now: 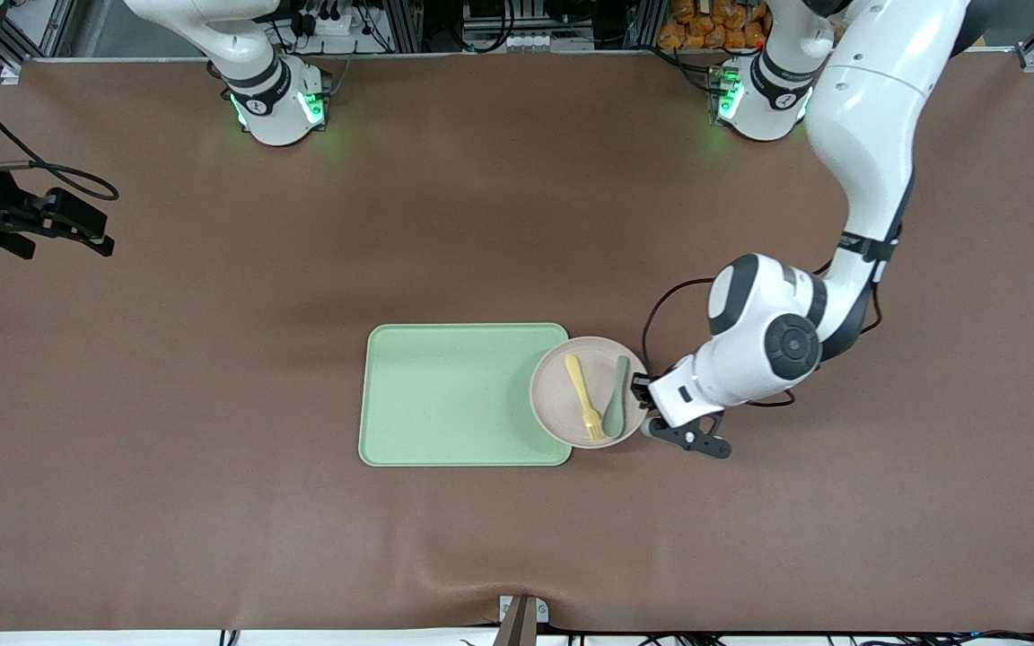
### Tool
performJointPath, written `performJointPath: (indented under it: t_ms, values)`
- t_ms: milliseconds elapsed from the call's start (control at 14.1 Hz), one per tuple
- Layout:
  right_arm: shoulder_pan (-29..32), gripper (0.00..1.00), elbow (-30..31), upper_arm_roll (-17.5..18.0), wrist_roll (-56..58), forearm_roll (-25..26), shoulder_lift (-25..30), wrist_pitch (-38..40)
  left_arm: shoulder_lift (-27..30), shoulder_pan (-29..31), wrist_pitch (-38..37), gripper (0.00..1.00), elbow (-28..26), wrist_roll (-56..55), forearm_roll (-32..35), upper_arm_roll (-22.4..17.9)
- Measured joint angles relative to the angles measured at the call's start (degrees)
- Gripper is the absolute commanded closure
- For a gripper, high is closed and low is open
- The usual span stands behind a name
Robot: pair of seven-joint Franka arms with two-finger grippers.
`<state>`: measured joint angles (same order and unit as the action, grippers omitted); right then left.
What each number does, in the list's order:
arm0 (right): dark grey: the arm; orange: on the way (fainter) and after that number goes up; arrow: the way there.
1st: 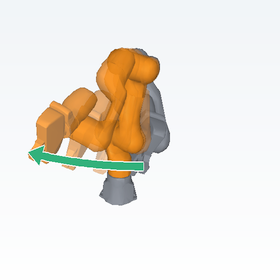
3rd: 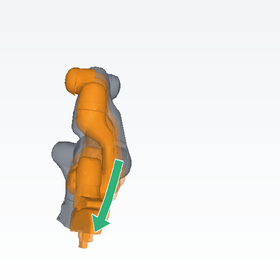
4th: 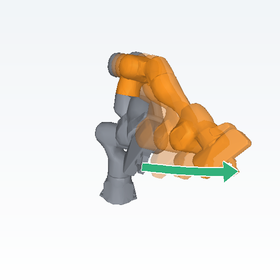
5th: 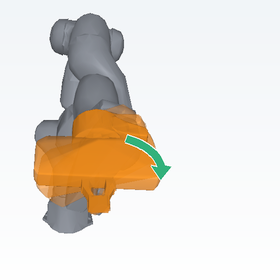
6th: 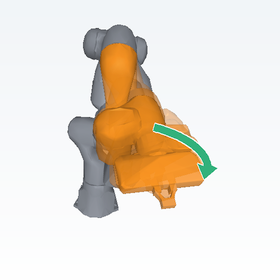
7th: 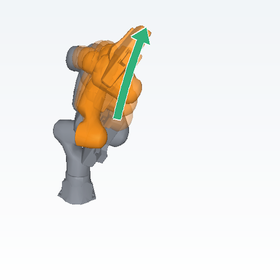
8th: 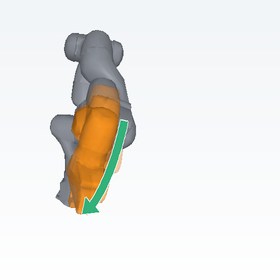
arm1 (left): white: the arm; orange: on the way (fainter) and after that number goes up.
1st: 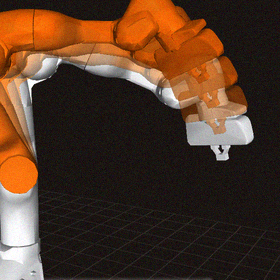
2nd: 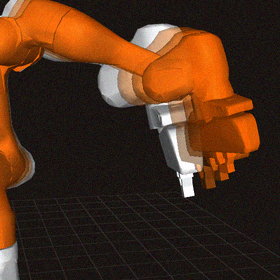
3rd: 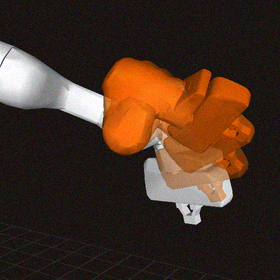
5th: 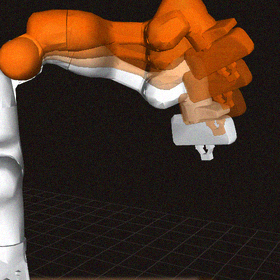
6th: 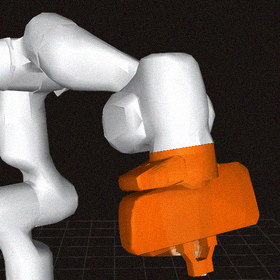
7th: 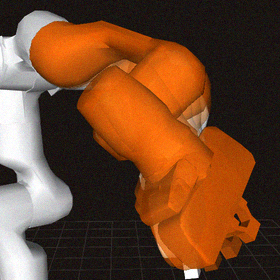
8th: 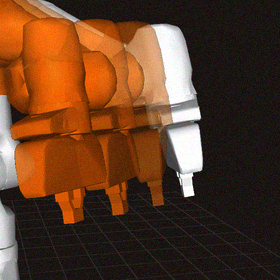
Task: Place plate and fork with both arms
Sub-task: 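Carry the plate with the left gripper over the green tray, then lower the plate onto the tray while the right gripper reaches over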
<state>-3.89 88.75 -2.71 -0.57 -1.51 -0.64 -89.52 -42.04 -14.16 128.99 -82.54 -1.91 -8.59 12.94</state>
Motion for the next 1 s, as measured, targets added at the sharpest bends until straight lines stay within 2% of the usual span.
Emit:
performJointPath:
  t_ms: [427,996]
  values:
    - [-0.5,0.00,-0.1,0.0,0.0,0.0,-0.5,4.2,-7.2,-6.8,0.0,1.00,7.7,-6.3,0.0,-0.4]
    - [-2.2,0.00,-0.2,0.0,0.0,-0.7,-2.4,4.8,-11.2,-7.9,1.3,1.00,9.0,-6.8,-0.4,0.2]
